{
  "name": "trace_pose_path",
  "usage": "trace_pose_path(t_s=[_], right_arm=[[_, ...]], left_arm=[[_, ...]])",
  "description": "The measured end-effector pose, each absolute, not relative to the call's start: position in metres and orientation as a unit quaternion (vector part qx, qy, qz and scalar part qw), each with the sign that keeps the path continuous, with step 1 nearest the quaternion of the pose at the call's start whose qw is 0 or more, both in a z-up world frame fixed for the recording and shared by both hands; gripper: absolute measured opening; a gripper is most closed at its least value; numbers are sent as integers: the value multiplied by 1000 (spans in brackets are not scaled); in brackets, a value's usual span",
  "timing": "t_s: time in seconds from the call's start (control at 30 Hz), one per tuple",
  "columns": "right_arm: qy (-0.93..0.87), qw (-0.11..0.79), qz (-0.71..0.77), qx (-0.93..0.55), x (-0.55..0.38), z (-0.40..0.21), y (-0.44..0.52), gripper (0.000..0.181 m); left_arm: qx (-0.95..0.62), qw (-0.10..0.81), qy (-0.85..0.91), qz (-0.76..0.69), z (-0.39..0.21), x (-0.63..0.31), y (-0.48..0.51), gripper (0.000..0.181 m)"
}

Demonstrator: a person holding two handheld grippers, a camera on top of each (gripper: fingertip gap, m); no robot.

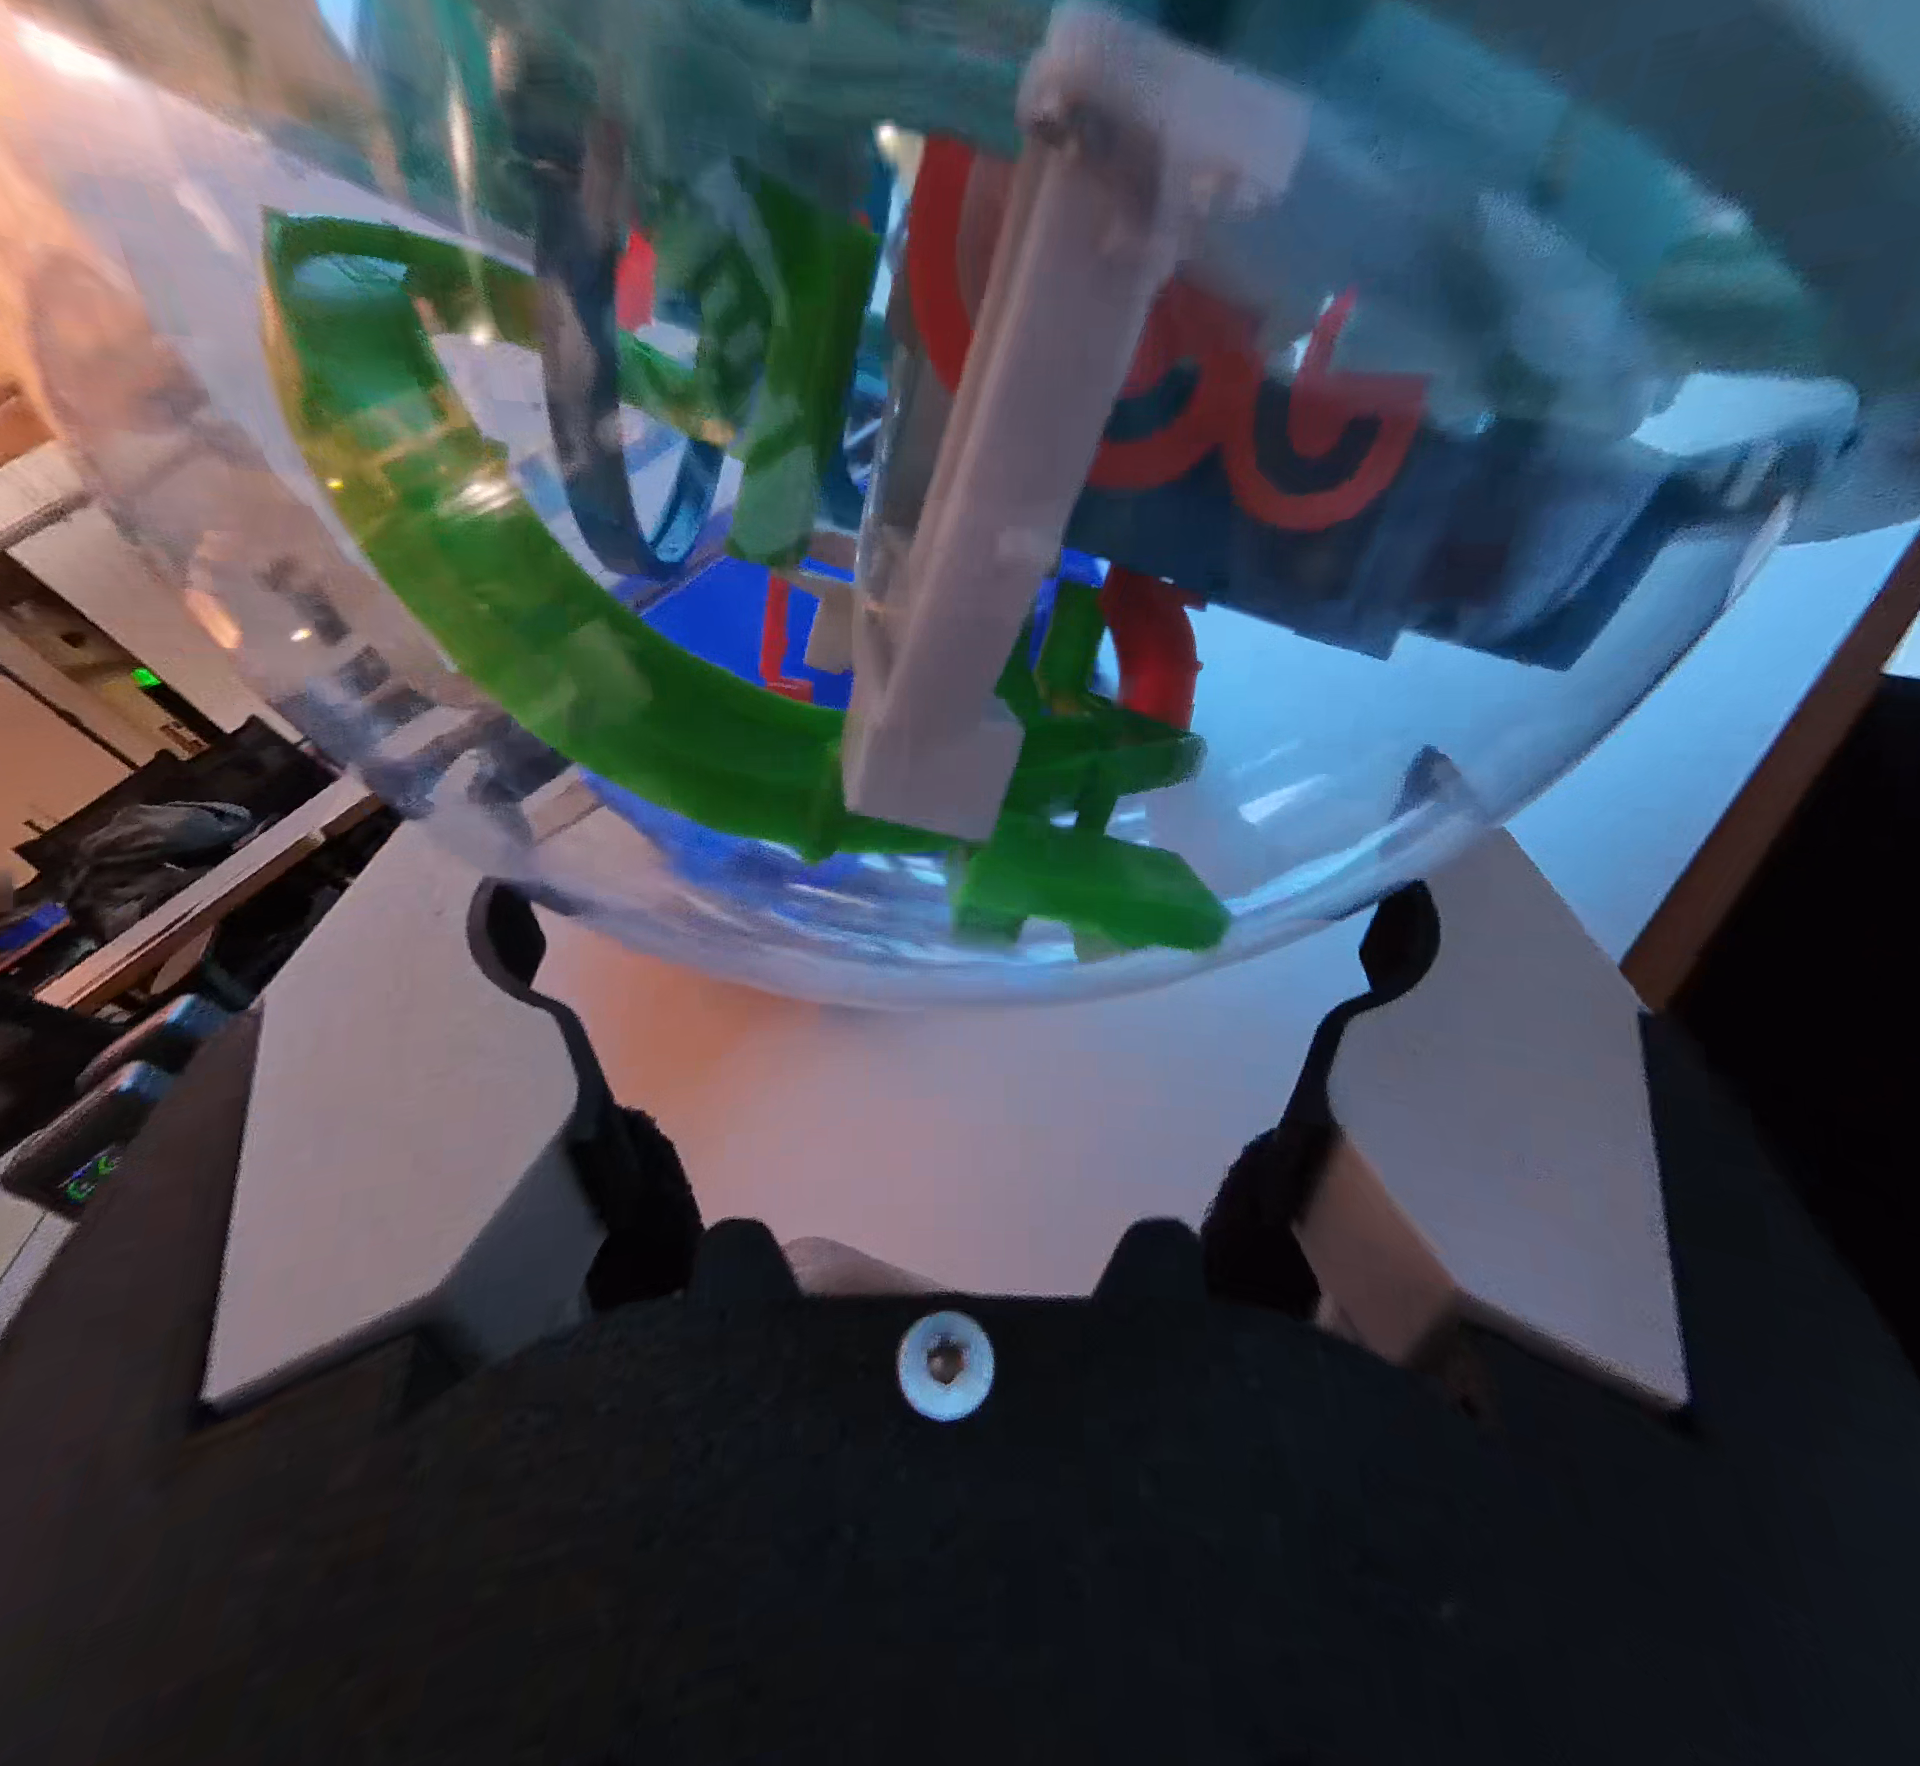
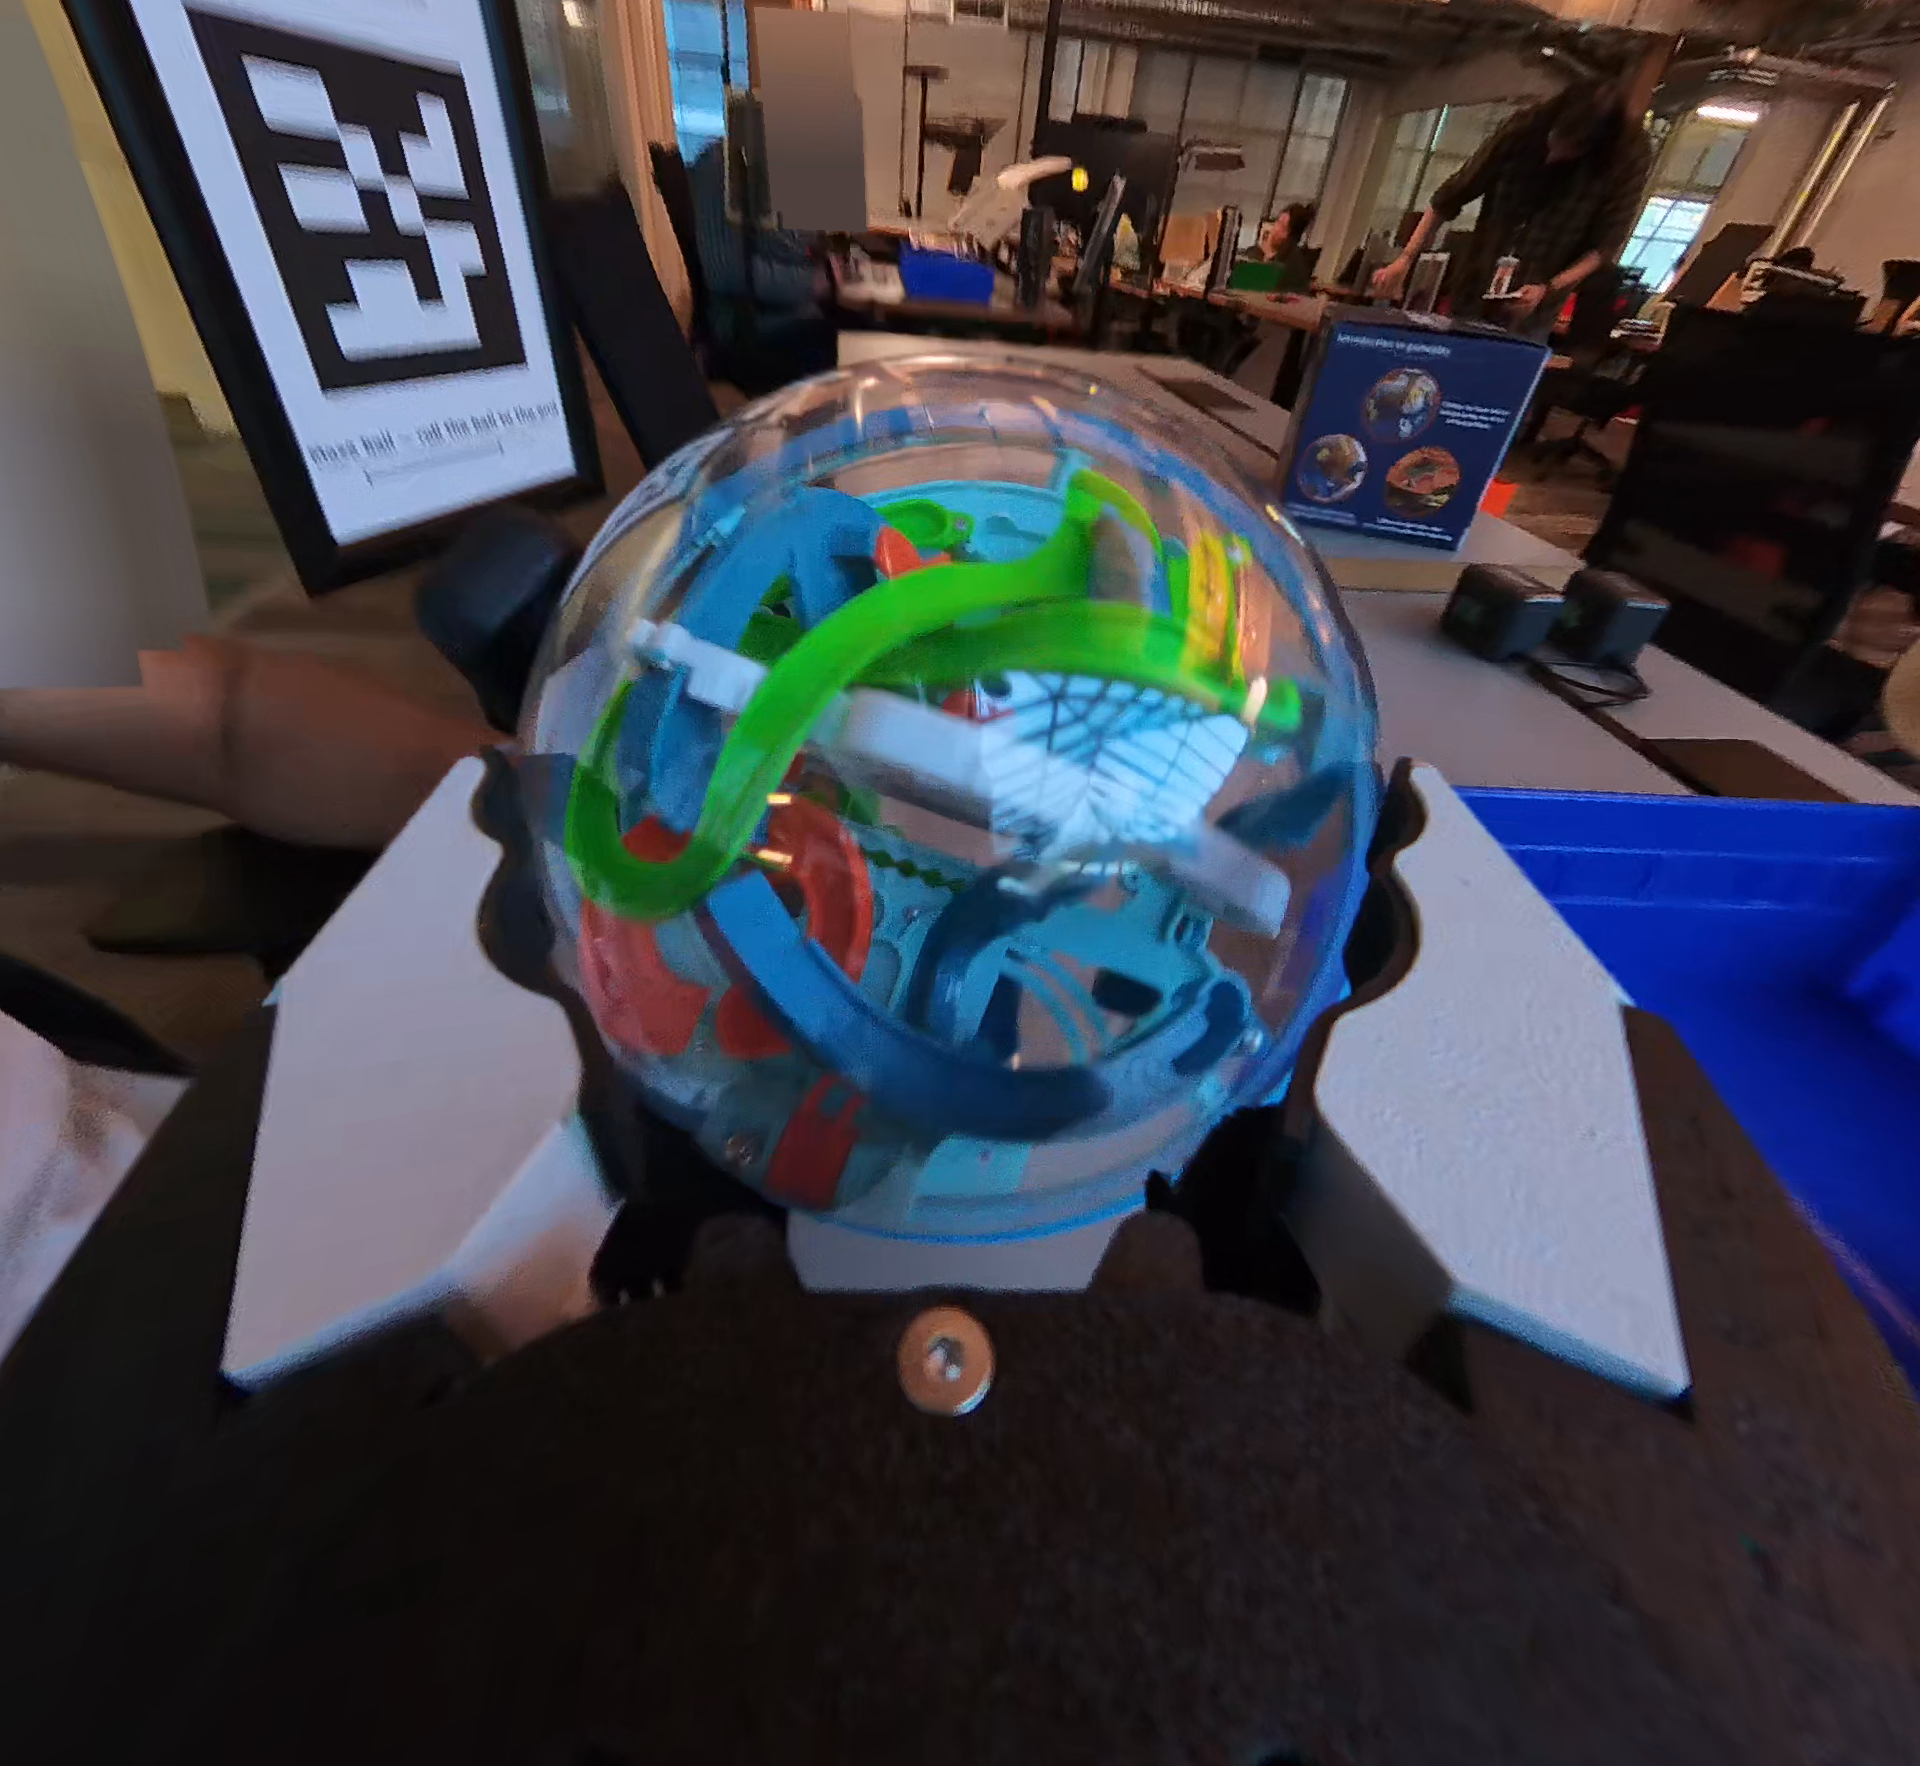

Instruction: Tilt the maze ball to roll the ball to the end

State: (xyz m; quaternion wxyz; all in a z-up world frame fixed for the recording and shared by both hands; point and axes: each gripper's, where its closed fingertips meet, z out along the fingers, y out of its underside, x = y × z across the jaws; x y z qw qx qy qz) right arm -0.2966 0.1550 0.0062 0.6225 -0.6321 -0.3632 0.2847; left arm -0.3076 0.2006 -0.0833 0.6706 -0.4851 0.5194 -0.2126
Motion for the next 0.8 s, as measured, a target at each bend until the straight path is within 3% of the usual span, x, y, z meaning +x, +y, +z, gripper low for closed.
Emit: trace_pose_path(t_s=[0.53, 0.8], right_arm=[[-523, 481, 130, -692, -298, 2, 161, 154], [-566, 507, 101, -642, -303, 13, 157, 154]], left_arm=[[-516, 559, 484, -433, -72, -303, 180, 158], [-494, 531, 489, -484, -59, -307, 169, 156]])
